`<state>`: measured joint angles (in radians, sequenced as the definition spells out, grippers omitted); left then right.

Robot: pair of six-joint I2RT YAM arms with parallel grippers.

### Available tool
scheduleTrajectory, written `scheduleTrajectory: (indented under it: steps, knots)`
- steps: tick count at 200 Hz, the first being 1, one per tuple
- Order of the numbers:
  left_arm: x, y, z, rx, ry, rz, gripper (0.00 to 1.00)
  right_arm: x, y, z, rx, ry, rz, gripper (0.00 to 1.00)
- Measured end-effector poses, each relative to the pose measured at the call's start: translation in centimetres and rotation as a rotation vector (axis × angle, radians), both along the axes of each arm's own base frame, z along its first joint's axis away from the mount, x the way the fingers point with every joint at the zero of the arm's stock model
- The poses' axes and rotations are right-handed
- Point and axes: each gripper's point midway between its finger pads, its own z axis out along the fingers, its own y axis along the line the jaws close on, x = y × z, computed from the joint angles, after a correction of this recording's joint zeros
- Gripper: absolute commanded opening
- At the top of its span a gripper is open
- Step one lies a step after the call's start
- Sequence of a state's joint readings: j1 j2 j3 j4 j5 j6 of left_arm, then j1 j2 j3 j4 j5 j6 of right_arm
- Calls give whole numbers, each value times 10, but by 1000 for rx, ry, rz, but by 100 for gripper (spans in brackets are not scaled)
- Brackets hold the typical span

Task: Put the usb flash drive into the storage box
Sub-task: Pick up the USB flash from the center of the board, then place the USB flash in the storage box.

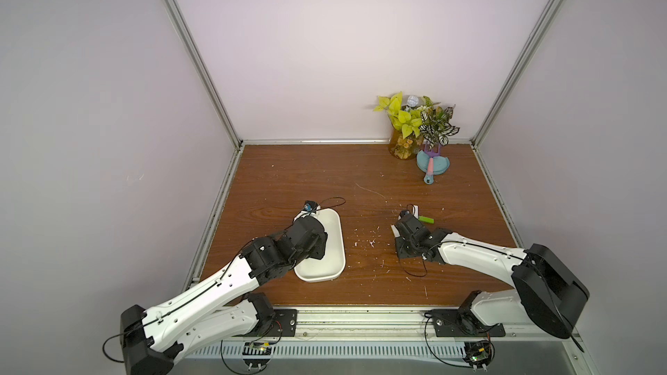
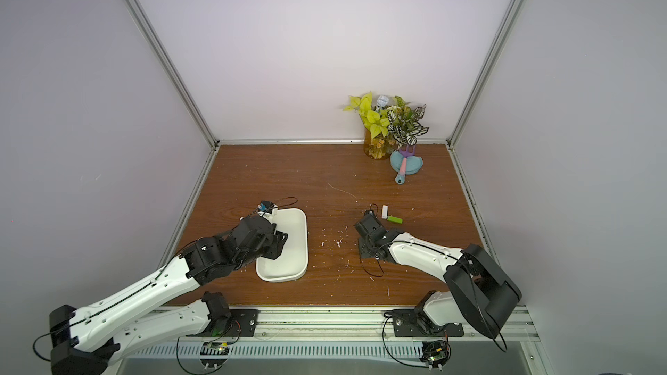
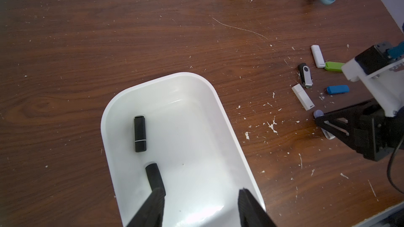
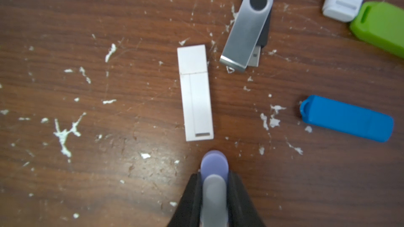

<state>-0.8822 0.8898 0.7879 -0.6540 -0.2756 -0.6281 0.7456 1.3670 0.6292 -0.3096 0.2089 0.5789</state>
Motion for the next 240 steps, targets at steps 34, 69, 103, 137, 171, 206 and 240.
scheduleTrajectory:
  steps: [34, 69, 103, 137, 171, 206, 240]
  knots:
    - [-1, 3, 9, -24, -29, 8, 54, -2, 44, 48, 167, -35, 71, 13]
    - [-2, 11, 26, -69, -82, 30, 54, -6, 123, 125, 442, -131, 187, 12]
    - [-3, 19, 37, -102, -124, 52, 54, -9, 198, 144, 560, -120, 254, 12]
    - [-5, 26, 49, -138, -166, 71, 54, -2, 254, 114, 554, -67, 254, 9]
    - [-6, 32, 56, -163, -193, 88, 56, 8, 278, 70, 525, -10, 205, 10]
    - [-6, 33, 56, -164, -195, 94, 56, 22, 300, 39, 510, 16, 171, 11]
    - [-5, 32, 53, -155, -188, 97, 56, 38, 319, 40, 524, -12, 143, 12]
